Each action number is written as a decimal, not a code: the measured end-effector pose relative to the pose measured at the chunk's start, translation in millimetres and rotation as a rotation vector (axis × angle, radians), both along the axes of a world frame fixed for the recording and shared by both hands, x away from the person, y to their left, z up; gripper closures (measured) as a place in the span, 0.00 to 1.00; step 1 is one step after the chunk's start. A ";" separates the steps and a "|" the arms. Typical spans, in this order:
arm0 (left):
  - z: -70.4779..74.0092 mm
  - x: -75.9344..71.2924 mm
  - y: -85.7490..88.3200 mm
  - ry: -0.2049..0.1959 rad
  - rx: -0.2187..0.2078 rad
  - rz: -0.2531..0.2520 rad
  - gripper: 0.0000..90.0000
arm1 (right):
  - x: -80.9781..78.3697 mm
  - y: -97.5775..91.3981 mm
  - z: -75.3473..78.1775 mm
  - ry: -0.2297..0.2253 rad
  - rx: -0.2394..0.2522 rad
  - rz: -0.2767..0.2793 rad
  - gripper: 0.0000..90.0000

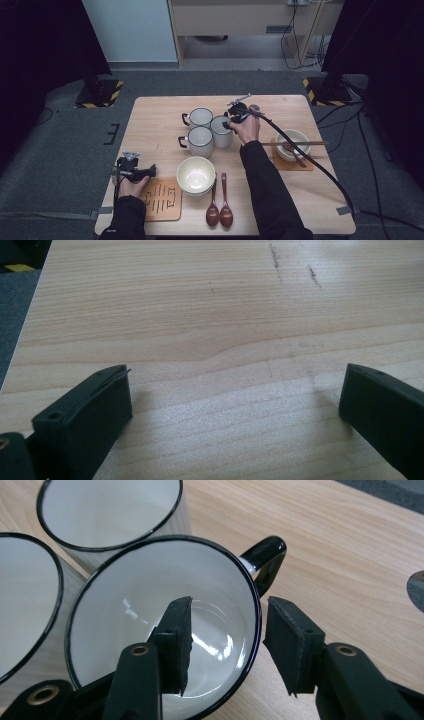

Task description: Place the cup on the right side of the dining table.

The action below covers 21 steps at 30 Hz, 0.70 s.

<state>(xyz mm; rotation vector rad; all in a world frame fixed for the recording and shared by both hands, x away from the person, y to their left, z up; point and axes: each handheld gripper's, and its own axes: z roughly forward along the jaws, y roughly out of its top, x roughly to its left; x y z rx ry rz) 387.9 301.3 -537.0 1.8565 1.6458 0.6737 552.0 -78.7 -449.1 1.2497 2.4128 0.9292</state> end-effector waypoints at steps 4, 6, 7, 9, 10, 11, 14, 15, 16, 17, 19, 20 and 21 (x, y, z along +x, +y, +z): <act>0.0 0.0 0.0 0.000 0.000 0.000 0.00 | 2.2 0.2 -3.5 0.014 -0.012 -0.005 0.63; 0.0 0.0 0.0 0.000 0.000 0.000 0.00 | 3.3 0.3 -4.9 0.021 -0.015 -0.004 0.65; 0.0 0.0 0.0 0.000 0.000 0.000 0.00 | 3.8 0.6 -5.7 0.025 -0.013 -0.009 0.66; 0.0 0.0 0.0 0.000 0.000 0.000 0.00 | 5.6 0.2 -7.3 0.037 -0.018 -0.012 0.68; 0.0 0.0 0.0 0.000 0.000 0.000 0.00 | 6.4 -0.1 -8.1 0.042 -0.022 -0.012 0.69; 0.0 0.0 0.0 0.000 0.000 0.000 0.00 | 6.9 0.1 -8.7 0.049 -0.021 -0.018 0.70; 0.0 0.0 0.0 0.000 0.000 0.000 0.00 | 8.4 0.0 -10.5 0.061 -0.024 -0.020 0.73; 0.0 0.0 0.0 0.000 0.000 0.000 0.00 | 8.8 0.1 -10.6 0.071 -0.024 -0.025 0.74; 0.0 0.0 0.0 0.000 0.000 0.000 0.00 | 9.5 0.0 -11.3 0.076 -0.023 -0.028 0.75; 0.0 0.0 0.0 0.000 0.000 0.000 0.00 | 10.2 -0.3 -12.1 0.079 -0.024 -0.028 0.75; 0.0 0.0 0.0 0.000 0.000 0.000 0.00 | 11.4 0.0 -13.7 0.091 -0.020 -0.029 0.77; 0.0 0.0 0.0 0.000 0.000 0.000 0.00 | 12.2 0.1 -14.3 0.092 -0.017 -0.031 0.80; 0.0 0.0 0.0 0.000 0.000 0.000 0.00 | 12.9 -0.1 -15.0 0.093 -0.016 -0.028 0.81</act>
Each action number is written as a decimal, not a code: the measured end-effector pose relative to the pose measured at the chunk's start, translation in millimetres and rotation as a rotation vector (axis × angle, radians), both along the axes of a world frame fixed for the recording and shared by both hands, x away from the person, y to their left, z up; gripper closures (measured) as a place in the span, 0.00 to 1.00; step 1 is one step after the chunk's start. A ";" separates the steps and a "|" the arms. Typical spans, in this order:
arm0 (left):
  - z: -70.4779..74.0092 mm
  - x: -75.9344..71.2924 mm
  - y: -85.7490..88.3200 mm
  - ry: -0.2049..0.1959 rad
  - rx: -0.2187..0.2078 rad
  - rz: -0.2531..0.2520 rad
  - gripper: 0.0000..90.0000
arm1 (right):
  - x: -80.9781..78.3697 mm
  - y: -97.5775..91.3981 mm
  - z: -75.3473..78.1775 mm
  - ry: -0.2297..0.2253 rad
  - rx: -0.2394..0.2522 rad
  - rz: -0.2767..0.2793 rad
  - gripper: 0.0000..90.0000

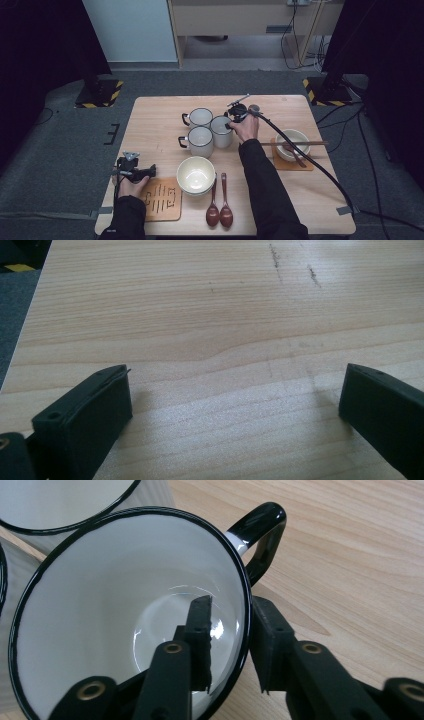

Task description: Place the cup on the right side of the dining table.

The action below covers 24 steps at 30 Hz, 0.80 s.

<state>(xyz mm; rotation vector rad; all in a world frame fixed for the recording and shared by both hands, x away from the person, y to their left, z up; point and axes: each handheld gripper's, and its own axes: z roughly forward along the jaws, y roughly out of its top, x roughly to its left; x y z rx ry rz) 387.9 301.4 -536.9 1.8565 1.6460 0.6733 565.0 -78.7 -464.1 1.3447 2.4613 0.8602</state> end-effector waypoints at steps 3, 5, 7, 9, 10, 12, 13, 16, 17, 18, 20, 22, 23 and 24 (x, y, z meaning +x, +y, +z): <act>0.0 0.0 0.0 0.000 0.000 0.000 0.00 | 0.9 0.5 -1.3 0.010 -0.002 -0.017 0.83; 0.0 0.0 0.0 0.000 0.000 0.000 0.00 | 1.5 0.8 -1.7 0.010 -0.003 -0.024 0.84; 0.0 0.0 0.0 0.000 0.000 0.000 0.00 | 2.1 0.8 -1.9 0.014 -0.002 -0.027 0.84; 0.0 0.0 0.0 0.000 0.000 0.000 0.00 | 2.6 0.8 -2.0 0.019 0.000 -0.030 0.85; 0.0 0.0 0.0 0.000 0.000 0.000 0.00 | 2.8 1.0 -1.9 0.019 -0.001 -0.032 0.85; 0.0 0.0 0.0 0.000 0.000 0.000 0.00 | 3.2 1.4 -2.4 0.017 -0.001 -0.038 0.86; 0.0 0.0 0.0 0.000 0.000 0.000 0.00 | 3.7 1.6 -2.7 0.018 0.002 -0.043 0.86; 0.0 0.0 0.0 0.000 0.000 0.000 0.00 | 5.3 1.0 -2.7 0.024 0.001 -0.044 0.88; 0.0 0.0 0.0 0.000 0.000 0.000 0.00 | 5.8 0.7 -2.6 0.030 0.005 -0.047 0.88; 0.0 0.0 0.0 0.000 0.000 0.000 0.00 | 6.3 0.1 -2.4 0.034 0.004 -0.044 0.88; 0.0 0.0 0.0 0.000 0.000 0.000 0.00 | 6.8 -0.7 -2.0 0.031 -0.003 -0.040 0.89; 0.0 0.0 0.0 0.000 0.001 0.000 0.00 | 7.4 -1.8 -1.5 0.030 -0.012 -0.041 0.90; 0.0 0.0 0.0 0.000 0.000 0.000 0.00 | 7.7 -2.8 -1.0 0.034 -0.013 -0.043 0.90; 0.0 0.0 0.0 0.000 0.000 0.000 0.00 | 8.0 -3.9 -0.8 0.038 -0.012 -0.046 0.90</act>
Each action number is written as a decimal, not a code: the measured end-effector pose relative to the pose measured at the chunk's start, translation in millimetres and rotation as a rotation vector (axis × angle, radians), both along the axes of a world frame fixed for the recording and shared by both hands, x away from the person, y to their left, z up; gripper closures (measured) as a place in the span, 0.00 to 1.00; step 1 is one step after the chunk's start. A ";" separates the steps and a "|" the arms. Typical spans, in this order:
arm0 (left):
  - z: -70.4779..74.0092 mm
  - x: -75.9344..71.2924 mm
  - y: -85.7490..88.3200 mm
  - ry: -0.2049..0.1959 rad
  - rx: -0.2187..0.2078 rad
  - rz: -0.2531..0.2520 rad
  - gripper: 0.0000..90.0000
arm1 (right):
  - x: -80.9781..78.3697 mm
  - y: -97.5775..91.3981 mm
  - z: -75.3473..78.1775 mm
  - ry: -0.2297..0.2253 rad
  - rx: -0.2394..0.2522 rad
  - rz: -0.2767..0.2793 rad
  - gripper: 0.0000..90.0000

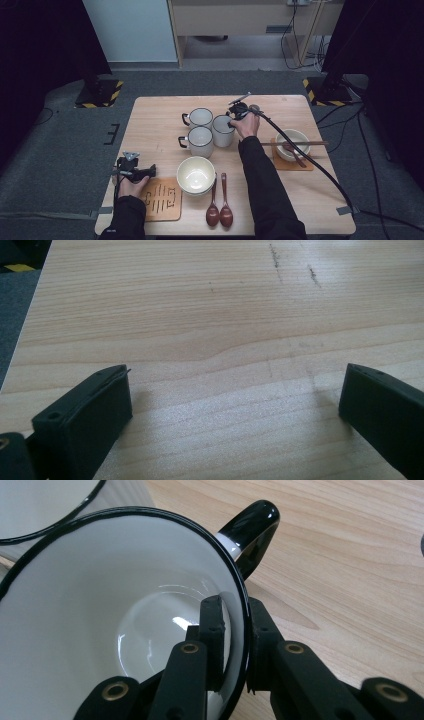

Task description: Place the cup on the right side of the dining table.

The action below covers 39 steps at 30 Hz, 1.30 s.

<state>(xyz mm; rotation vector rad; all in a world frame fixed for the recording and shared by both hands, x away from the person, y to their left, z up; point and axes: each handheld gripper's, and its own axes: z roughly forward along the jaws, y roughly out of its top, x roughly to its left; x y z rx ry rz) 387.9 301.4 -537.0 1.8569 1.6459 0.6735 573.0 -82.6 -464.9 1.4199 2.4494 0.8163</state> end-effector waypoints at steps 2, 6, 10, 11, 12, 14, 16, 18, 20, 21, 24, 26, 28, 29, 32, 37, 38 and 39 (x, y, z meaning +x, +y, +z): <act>0.0 0.0 0.0 0.000 0.000 0.000 0.00 | 0.0 -1.8 0.4 0.004 0.007 0.006 0.90; 0.0 0.0 0.0 0.000 0.000 0.000 0.00 | -0.6 -3.8 3.1 0.022 0.006 0.022 0.91; 0.0 0.0 0.0 0.000 0.000 0.000 0.00 | -2.0 -6.5 3.2 0.016 0.014 0.022 0.91; 0.0 0.0 0.0 0.000 0.000 0.000 0.00 | -2.6 -8.0 3.1 0.015 0.018 0.025 0.91; 0.0 0.0 0.0 0.000 0.000 0.000 0.00 | -3.2 -9.3 3.0 0.014 0.026 0.025 0.92; 0.0 0.0 0.0 0.000 0.000 0.000 0.00 | -4.3 -12.8 3.0 0.017 0.040 0.023 0.92; 0.0 0.0 0.0 0.000 0.000 0.000 0.00 | -5.4 -16.2 3.6 0.014 0.045 0.023 0.92; 0.0 0.0 0.0 0.000 0.000 0.000 0.00 | -6.4 -18.5 4.2 0.015 0.047 0.021 0.92; 0.0 0.0 0.0 0.000 0.000 0.000 0.00 | -7.2 -20.3 4.9 0.012 0.047 0.025 0.92; 0.0 0.0 0.0 0.000 0.000 0.000 0.00 | -7.7 -20.7 5.0 0.010 0.049 0.023 0.93; 0.0 0.0 0.0 0.000 0.000 0.000 0.00 | -8.6 -22.4 5.4 0.013 0.059 0.020 0.93; 0.0 0.0 0.0 0.000 0.000 0.000 0.00 | -9.4 -23.6 5.8 0.012 0.068 0.022 0.93; 0.0 0.0 0.0 0.000 0.000 0.000 0.00 | -10.3 -25.1 7.6 0.006 0.081 0.025 0.93; 0.0 0.0 0.0 0.000 0.000 0.000 0.00 | -10.7 -25.8 8.6 0.004 0.083 0.023 0.93; 0.0 0.0 0.0 0.000 0.000 0.000 0.00 | -12.7 -28.4 14.3 -0.015 0.081 0.020 0.93; 0.0 0.0 0.0 0.000 0.000 0.000 0.00 | -15.7 -34.1 23.5 -0.033 0.087 0.020 0.93; 0.0 0.0 0.0 0.000 0.000 0.000 0.00 | -16.5 -35.5 25.9 -0.038 0.091 0.021 0.93; 0.0 0.0 0.0 0.000 0.000 0.000 0.00 | -17.0 -36.3 27.4 -0.043 0.093 0.021 0.93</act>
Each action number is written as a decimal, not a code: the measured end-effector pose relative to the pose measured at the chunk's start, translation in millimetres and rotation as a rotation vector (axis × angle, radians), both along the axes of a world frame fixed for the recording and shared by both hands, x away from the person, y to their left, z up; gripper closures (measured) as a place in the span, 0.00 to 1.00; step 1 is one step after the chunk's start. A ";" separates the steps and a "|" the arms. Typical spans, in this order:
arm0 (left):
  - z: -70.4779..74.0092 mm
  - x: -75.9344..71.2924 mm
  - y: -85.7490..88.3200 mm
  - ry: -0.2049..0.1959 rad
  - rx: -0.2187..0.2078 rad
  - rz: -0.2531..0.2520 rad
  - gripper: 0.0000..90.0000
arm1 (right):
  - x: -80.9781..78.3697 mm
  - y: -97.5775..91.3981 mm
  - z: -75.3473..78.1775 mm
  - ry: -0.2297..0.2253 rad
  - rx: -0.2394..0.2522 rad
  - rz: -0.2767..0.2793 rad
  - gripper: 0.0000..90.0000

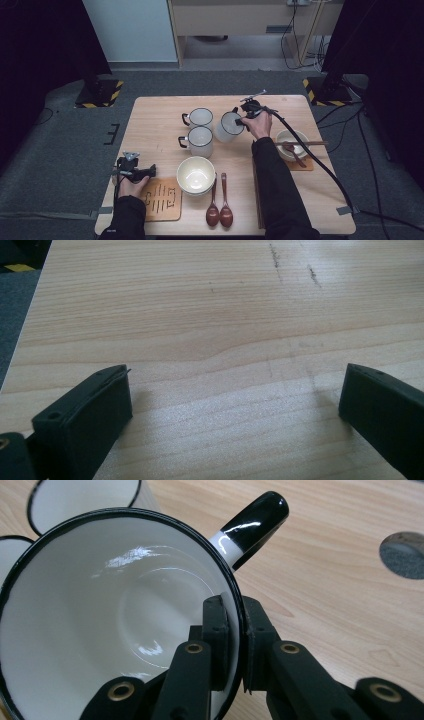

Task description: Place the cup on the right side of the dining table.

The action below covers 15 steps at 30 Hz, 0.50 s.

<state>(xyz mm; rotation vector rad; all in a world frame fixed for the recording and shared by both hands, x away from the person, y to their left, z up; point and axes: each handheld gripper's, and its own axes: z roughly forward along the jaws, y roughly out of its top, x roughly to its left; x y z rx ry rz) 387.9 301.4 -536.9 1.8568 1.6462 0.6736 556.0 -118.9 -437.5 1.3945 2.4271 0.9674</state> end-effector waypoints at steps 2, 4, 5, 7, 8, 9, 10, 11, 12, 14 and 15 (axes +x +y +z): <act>0.0 0.0 0.0 0.000 0.000 0.000 0.00 | -1.0 -3.1 3.4 -0.017 0.013 0.000 0.93; 0.0 0.0 0.0 0.000 0.000 0.000 0.00 | -1.7 -6.3 7.0 -0.021 0.029 -0.002 0.93; 0.0 0.0 0.0 0.000 0.000 0.000 0.00 | -2.2 -7.8 8.9 -0.027 0.036 -0.002 0.93; 0.0 0.0 0.0 0.000 0.000 0.000 0.00 | -3.1 -11.7 11.2 -0.038 0.050 -0.006 0.93; 0.0 0.0 0.0 0.000 0.000 0.000 0.00 | -3.6 -13.7 12.3 -0.041 0.053 -0.008 0.93; 0.0 0.0 0.0 0.000 0.000 0.000 0.00 | -4.1 -15.7 13.5 -0.042 0.056 -0.012 0.93; 0.0 0.0 0.0 0.000 0.000 0.000 0.00 | -4.6 -18.0 14.6 -0.049 0.057 -0.014 0.93; 0.0 0.0 0.0 0.000 0.000 0.000 0.00 | -5.2 -20.4 15.6 -0.052 0.062 -0.021 0.93; 0.0 0.0 0.0 0.000 0.000 0.000 0.00 | -5.5 -23.2 16.8 -0.054 0.066 -0.025 0.93; 0.0 0.0 0.0 0.000 0.000 0.000 0.00 | -6.2 -28.2 20.0 -0.058 0.068 -0.030 0.93; 0.0 0.0 0.0 0.000 0.000 0.000 0.00 | -6.6 -30.8 21.7 -0.064 0.070 -0.034 0.93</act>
